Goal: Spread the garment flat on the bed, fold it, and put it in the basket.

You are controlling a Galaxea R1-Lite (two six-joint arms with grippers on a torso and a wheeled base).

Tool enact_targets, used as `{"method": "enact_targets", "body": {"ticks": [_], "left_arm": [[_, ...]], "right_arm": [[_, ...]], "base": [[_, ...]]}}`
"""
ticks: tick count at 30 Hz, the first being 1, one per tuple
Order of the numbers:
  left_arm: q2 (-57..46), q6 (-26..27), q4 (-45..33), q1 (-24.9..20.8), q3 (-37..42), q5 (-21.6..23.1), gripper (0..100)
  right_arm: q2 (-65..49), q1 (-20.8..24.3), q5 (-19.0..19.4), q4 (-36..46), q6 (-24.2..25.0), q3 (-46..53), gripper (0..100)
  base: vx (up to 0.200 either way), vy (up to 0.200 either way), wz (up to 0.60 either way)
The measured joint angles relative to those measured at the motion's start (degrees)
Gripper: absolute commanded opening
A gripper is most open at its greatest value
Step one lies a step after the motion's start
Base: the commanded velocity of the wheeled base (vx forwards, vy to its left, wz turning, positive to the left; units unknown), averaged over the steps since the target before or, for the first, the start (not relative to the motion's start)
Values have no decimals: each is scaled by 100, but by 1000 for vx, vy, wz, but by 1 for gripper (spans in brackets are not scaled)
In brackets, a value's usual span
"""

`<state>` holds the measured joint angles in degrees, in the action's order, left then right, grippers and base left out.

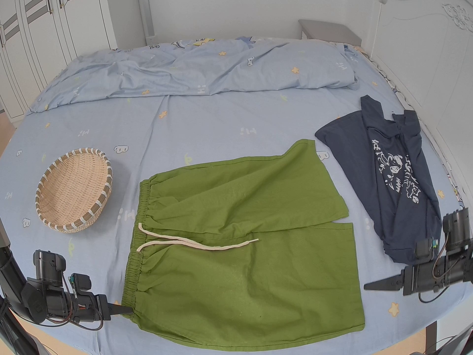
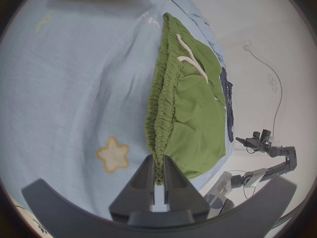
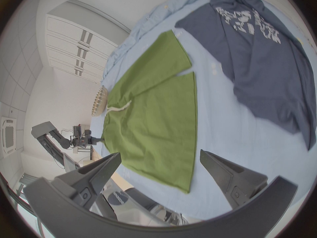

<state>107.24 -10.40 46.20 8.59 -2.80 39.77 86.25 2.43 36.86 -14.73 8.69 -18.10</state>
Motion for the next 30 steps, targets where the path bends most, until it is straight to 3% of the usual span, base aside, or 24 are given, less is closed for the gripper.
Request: {"method": "enact_targets", "body": {"ticks": [5, 12, 16, 25, 30], "left_arm": [[17, 405, 143, 107, 143, 11, 0], [54, 435, 240, 157, 176, 16, 0], [69, 433, 246, 163, 179, 17, 0], [59, 351, 246, 168, 179, 20, 0], [59, 340, 249, 146, 179, 20, 0]], "right_arm": [[62, 284, -20, -46, -46, 612, 100], [444, 707, -30, -572, -44, 1209, 100], [768, 791, -30, -917, -44, 1320, 100], [1771, 844, -60, -2578, -21, 1615, 100], [2099, 813, -71, -2717, -18, 1690, 100]], "base": [[0, 0, 0], [0, 0, 0], [0, 0, 0], [0, 0, 0], [0, 0, 0]]}}
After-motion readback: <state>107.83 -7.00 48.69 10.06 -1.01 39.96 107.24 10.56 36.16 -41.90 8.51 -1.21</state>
